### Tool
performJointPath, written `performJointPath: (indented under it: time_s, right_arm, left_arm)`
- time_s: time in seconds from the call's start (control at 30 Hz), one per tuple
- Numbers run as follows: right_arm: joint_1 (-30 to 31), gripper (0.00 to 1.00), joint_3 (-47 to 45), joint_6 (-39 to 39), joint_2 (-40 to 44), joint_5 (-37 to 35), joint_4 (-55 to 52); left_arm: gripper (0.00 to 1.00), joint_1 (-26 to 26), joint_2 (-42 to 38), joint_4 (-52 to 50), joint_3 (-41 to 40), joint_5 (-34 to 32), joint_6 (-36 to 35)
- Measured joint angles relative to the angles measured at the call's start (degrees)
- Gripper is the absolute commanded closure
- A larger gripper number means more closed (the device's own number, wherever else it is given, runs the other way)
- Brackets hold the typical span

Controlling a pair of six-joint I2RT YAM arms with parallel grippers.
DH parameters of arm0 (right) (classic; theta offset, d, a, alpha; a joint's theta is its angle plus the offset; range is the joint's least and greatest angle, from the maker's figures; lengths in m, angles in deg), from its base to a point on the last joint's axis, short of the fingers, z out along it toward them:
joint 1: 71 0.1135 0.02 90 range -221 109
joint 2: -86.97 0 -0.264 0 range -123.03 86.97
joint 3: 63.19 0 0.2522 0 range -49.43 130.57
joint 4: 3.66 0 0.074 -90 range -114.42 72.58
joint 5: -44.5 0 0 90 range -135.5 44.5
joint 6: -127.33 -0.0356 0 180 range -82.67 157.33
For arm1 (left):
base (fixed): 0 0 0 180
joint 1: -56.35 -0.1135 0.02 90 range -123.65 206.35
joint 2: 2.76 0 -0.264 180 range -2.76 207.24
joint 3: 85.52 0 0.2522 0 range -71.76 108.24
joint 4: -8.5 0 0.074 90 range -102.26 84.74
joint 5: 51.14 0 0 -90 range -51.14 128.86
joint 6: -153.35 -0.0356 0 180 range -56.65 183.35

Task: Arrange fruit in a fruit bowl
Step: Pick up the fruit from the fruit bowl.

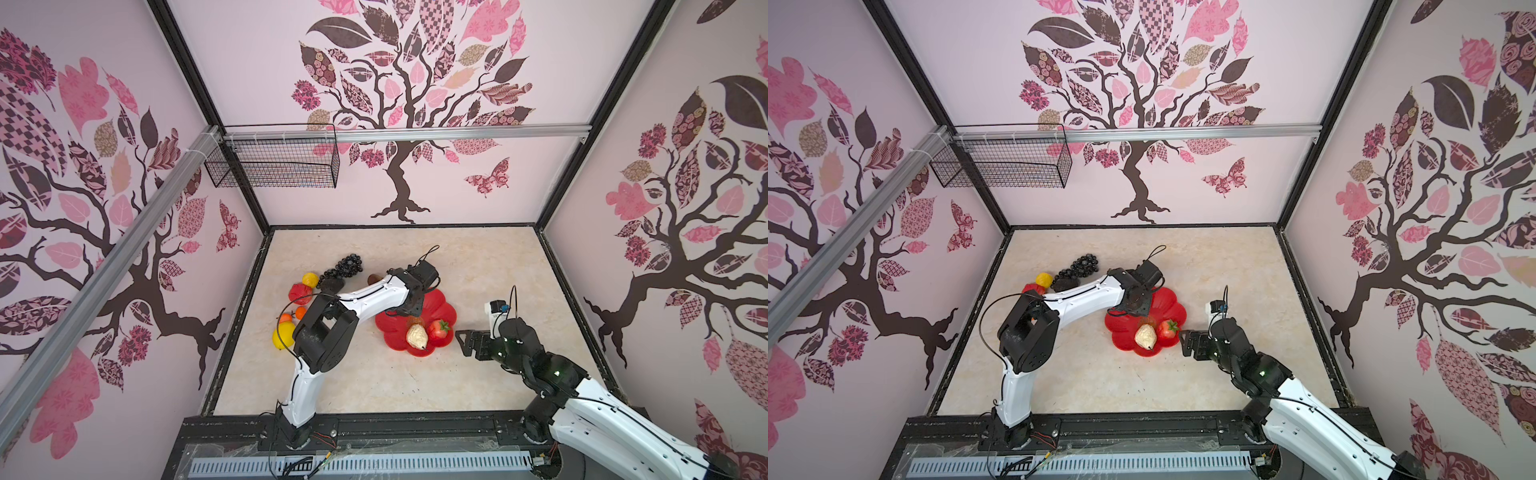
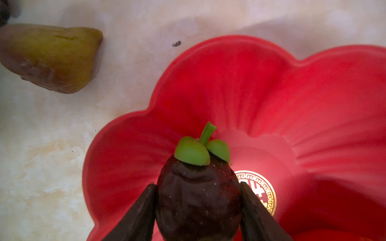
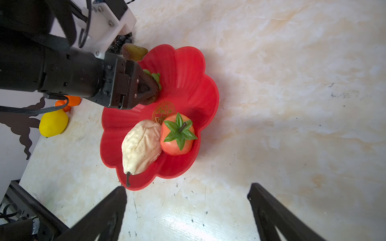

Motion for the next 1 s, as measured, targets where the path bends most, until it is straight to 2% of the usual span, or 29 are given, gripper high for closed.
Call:
performJointPath:
  time_s: [0.17, 0.33, 0.5, 0.6, 0.7, 1.0]
  right_arm:
    - [0.00, 0.05, 3.76, 0.20, -2.91, 0.17, -1.79]
    - [0.00, 0.05, 12.17, 0.66, -8.74, 2.25, -3.34]
    - [-0.26, 0.11, 17.57, 1.05, -12.59, 8.02, -2.34]
    - [-0.26, 0.17, 19.74, 1.01, -14.53, 11.28, -1.81]
    - [-0.26, 0.29, 20.37, 0.61, -15.21, 14.62, -0.28]
    - [-0.26, 0.50, 20.35, 0.94, -15.19, 18.99, 1.29]
  left_arm:
    - [0.50, 0.50, -11.41, 6.47, -8.07, 0.35, -1.88]
    - [0.54, 2.36, -26.03, 18.97, -21.31, 2.14, -6.78]
    - [0.55, 4.98, -37.31, 33.97, -36.15, 7.54, -13.38]
    - [0.57, 5.53, -41.22, 41.46, -42.38, 10.73, -16.48]
    - [0.57, 6.16, -43.17, 48.46, -46.27, 13.62, -19.08]
    - [0.58, 8.83, -44.11, 59.87, -50.31, 19.89, -25.44]
